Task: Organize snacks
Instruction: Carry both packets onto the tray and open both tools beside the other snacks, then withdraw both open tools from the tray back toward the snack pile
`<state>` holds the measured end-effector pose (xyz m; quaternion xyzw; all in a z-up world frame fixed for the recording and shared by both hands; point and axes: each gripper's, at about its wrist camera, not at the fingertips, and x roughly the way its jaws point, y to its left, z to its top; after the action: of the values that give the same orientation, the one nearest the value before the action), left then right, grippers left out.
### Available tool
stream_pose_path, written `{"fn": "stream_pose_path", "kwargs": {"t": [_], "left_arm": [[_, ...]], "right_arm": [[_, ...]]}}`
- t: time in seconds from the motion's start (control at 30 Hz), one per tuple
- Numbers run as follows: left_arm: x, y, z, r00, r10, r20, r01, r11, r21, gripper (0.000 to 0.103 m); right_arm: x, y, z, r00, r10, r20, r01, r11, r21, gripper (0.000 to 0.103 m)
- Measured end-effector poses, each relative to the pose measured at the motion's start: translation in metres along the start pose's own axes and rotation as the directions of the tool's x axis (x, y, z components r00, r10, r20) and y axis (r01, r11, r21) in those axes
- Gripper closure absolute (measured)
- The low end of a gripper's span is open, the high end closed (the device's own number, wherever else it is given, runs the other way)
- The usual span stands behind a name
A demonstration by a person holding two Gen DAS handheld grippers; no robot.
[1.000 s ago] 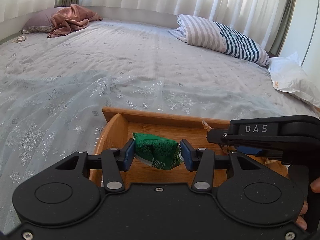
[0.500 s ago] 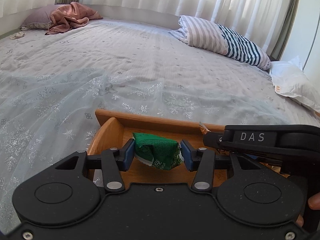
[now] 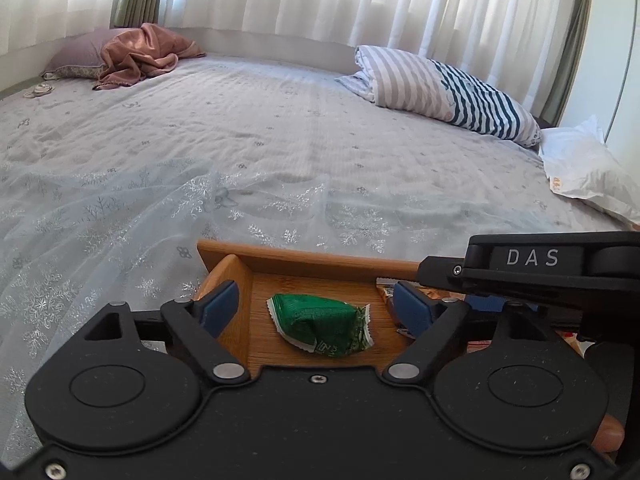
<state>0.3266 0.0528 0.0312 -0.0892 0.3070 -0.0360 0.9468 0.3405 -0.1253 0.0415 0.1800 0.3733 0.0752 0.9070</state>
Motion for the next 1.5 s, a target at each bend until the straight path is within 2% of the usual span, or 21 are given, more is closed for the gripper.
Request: {"fn": "stream_pose_path", "kwargs": {"t": [0.57,0.87,1.17,1.33,1.5], "left_arm": [[-0.054,-0.015,-0.010,1.000,-0.015,-0.023,0.016,0.999,0.045,0.011],[-0.099,-0.028,-0.028,0.999,-0.036,-0.036,0.039,0.996,0.084,0.008],[-0.149,-0.044,-0.054,0.996,-0.085,-0.021,0.087,0.989,0.121,0.003],[-0.174,-0.050,-0.076,0.993,-0.122,-0.009,0.122,0.985,0.124,0.001],[-0.194,-0.052,-0.102,0.991,-0.131,-0.004,0.130,0.981,0.144,0.000]], "right_arm": [[-0.063,-0.011,-0.014,0.997,-0.040,0.070,0.049,0.990,-0.129,0.030],[-0.106,-0.026,-0.032,0.993,-0.038,0.113,0.060,0.976,-0.207,0.021],[-0.148,-0.046,-0.062,0.992,-0.001,0.127,0.031,0.971,-0.237,0.014],[-0.170,-0.060,-0.092,0.990,0.019,0.141,0.019,0.964,-0.266,0.011],[-0.185,-0.069,-0.122,0.984,0.010,0.176,0.044,0.952,-0.302,0.009]]}}
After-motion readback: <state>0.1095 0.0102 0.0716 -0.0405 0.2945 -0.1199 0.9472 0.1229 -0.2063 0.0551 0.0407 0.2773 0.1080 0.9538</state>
